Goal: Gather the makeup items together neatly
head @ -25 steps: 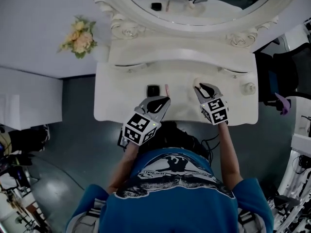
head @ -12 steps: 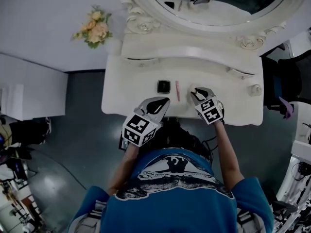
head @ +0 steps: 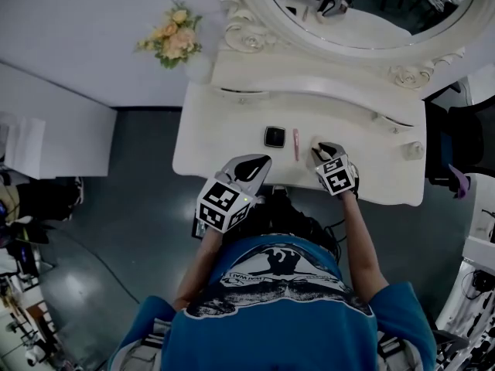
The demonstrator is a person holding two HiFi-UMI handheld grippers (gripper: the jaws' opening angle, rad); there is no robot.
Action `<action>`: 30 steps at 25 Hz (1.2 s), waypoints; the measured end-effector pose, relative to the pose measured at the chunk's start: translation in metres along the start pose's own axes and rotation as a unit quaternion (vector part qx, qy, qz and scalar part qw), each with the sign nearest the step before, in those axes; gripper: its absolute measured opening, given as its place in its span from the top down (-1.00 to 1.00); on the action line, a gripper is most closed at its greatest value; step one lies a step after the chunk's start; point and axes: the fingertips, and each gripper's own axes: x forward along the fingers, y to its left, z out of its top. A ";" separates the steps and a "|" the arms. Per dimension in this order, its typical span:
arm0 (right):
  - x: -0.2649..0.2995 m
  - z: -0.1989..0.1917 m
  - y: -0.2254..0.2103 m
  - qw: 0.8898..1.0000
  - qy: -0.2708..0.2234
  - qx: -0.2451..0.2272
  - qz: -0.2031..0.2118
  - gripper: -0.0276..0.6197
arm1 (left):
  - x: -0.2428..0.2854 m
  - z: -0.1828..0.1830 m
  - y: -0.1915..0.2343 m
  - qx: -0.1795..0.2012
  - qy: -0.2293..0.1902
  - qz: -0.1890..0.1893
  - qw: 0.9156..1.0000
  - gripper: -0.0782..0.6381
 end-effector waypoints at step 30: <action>-0.093 0.035 0.077 0.980 -0.143 0.137 -0.010 0.29 | -0.051 -0.045 -0.028 -0.007 0.009 -0.045 0.999 0.74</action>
